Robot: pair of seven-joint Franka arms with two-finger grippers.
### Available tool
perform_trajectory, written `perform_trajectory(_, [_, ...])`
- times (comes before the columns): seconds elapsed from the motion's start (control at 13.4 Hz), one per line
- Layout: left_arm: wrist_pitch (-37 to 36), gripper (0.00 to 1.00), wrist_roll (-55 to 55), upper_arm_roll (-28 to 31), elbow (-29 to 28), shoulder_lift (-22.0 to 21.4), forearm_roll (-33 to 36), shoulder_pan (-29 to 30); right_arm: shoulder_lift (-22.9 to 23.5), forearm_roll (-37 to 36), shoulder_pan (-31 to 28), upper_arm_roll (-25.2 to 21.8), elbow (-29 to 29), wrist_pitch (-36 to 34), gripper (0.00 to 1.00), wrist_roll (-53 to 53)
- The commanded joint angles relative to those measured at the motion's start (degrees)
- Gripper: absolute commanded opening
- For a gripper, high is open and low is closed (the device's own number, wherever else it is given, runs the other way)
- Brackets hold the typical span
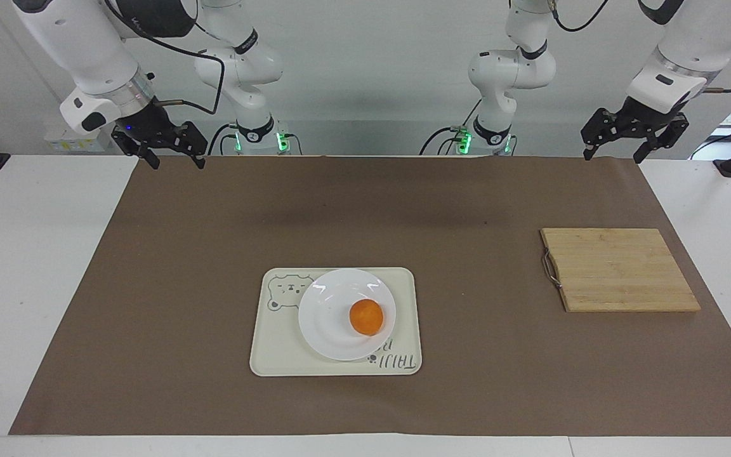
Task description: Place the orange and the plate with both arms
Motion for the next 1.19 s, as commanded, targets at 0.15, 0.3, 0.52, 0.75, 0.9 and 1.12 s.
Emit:
perform_trajectory(0.15, [1.01,1.0,-0.46,-0.64,-2.13,-1.71,0.88,0.67,-3.34,-3.74,1.27,0.56,1.32,0.69,1.0,-3.55])
perform_trajectory(0.3, [0.92,1.0,-0.46,-0.64,-2.13,-1.71,0.88,0.76,-4.31,0.98,0.66,-0.05,1.67,1.04,1.0,2.57])
perform_trajectory(0.52, [1.01,1.0,-0.46,-0.64,-2.13,-1.71,0.88,0.76,-5.28,1.62,0.56,-0.06,-0.43,1.66,1.0,2.87])
perform_trajectory(0.75, [1.01,1.0,-0.55,-0.64,-2.13,-1.71,0.88,0.67,-3.71,1.1,0.48,-0.06,1.56,0.53,1.0,1.13])
perform_trajectory(0.9, [1.01,1.0,-0.46,-0.64,-2.13,-1.71,0.88,0.76,-2.73,1.01,0.48,0.03,2.73,-1.16,1.0,1.03])
perform_trajectory(1.12, [0.92,1.0,-0.46,-0.64,-2.13,-1.71,0.88,0.76,-3.26,1.1,1.0,0.21,1.76,-0.71,1.0,1.11])
